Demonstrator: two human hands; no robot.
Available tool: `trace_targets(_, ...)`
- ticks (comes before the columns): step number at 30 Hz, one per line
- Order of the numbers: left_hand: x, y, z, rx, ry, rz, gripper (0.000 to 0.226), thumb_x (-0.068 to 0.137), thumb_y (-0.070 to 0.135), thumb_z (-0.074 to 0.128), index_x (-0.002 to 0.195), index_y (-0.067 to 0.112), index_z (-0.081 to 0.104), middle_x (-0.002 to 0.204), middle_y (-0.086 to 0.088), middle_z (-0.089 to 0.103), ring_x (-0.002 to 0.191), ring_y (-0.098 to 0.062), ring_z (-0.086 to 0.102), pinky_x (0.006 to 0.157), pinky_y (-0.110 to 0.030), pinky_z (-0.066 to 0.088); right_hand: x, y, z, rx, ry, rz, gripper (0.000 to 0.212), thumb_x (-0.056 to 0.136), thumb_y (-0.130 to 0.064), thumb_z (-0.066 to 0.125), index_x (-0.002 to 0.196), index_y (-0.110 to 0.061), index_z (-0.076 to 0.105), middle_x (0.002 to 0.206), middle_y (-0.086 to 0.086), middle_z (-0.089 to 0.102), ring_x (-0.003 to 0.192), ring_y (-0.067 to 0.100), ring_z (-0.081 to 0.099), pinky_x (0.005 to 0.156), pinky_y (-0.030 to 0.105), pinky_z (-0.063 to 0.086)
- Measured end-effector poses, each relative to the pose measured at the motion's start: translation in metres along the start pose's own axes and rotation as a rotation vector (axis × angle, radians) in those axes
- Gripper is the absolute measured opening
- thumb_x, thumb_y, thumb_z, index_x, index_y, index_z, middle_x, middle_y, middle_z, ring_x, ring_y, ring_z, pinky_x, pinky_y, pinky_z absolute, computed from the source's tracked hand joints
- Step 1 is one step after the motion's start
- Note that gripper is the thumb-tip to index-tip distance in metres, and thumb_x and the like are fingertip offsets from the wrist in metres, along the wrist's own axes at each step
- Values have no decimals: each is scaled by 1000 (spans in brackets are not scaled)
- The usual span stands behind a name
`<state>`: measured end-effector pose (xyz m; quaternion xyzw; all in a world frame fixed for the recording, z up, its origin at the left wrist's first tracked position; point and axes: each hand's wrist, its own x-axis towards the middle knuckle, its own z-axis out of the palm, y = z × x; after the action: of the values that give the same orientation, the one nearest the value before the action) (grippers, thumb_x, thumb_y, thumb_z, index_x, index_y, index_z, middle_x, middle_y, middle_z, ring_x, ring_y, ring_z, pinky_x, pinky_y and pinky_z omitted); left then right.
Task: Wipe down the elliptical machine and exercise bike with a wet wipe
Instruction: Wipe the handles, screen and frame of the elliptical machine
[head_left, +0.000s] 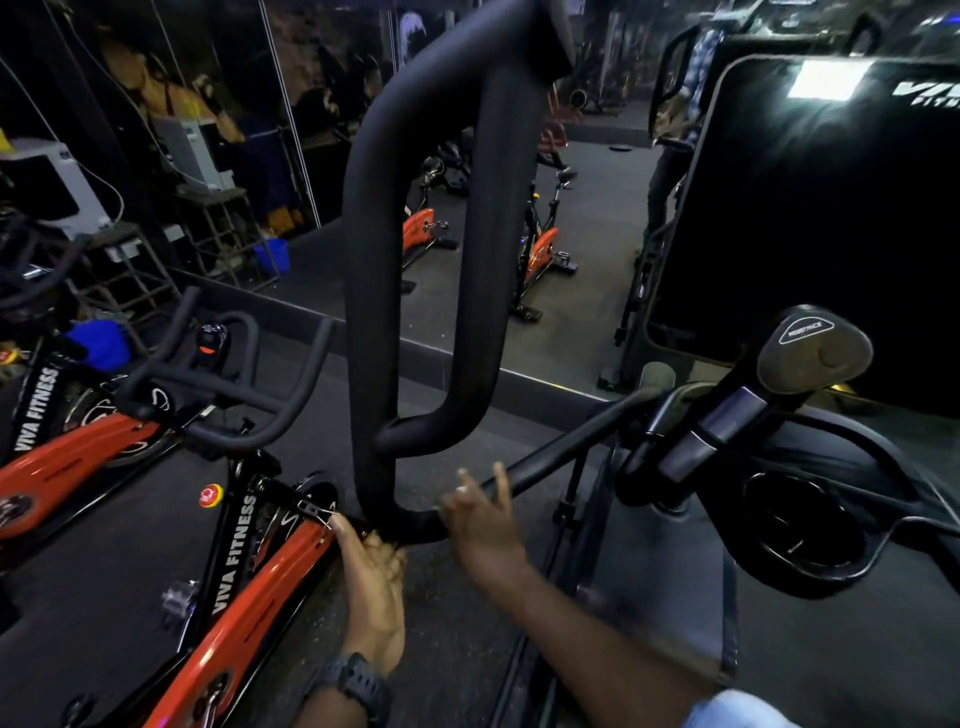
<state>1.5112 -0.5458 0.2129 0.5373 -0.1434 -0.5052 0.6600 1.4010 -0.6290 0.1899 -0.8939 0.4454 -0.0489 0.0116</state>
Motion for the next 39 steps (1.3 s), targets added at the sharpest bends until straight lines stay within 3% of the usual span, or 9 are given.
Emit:
trace_targets(4,10,-3,-12,-20,23,-59,116,72,96,21,152,15,43,145,-7,57,138,-23,48,122,-44,27,6,-62,-30,749,52,94,47,85,-9,65,129,-12,48,123,9,60,119,27,53,106,40,40)
trace_targets(6,15,0,-17,-51,39,-74,112,80,91,14,149,9,46,142,-14,59,136,-27,50,120,-43,31,11,-62,-31,871,44,95,52,84,-16,68,132,-14,46,126,7,61,121,26,54,107,37,39)
trace_targets(10,16,-6,-9,-93,37,-103,114,82,89,11,158,6,30,158,-19,40,146,-33,38,125,-44,22,1,-1,9,185,74,-174,48,88,-18,65,135,-16,53,130,4,60,133,24,47,119,50,16)
trace_targets(14,14,-12,3,-132,33,-117,107,86,86,13,162,11,19,164,-16,29,149,-34,33,126,-43,20,0,60,9,-202,178,63,30,92,-21,41,106,-24,68,105,0,68,125,29,55,115,60,17)
trace_targets(18,14,-17,12,-236,36,-132,102,89,84,15,157,9,34,158,-16,41,144,-32,40,124,-44,25,3,26,9,-158,115,45,26,88,-14,53,107,-20,70,106,3,68,131,29,51,117,66,0)
trace_targets(22,17,-23,17,-412,23,-204,95,90,83,16,123,7,62,122,-18,65,112,-27,61,101,-37,44,-8,8,17,-7,179,-206,49,85,-11,37,130,-15,57,122,5,62,134,27,47,115,65,19)
trace_targets(28,17,-28,16,-526,48,-225,78,100,67,25,144,7,48,135,-16,57,122,-30,54,120,-47,28,-10,88,1,-231,159,150,40,89,-15,34,119,-19,60,120,4,61,134,29,47,109,60,27)
trace_targets(34,-5,-24,34,-186,229,-97,30,107,16,34,93,11,60,85,-7,65,87,-22,58,85,-31,48,-12,4,20,-35,131,-163,54,84,-13,33,135,-12,50,135,4,55,141,29,37,114,59,27)
trace_targets(39,-16,-26,20,358,347,163,14,102,10,58,109,1,65,94,-12,68,93,-28,65,80,-31,43,-13,72,11,-266,233,-26,46,83,-10,54,127,-23,55,129,0,58,134,28,47,107,60,32)
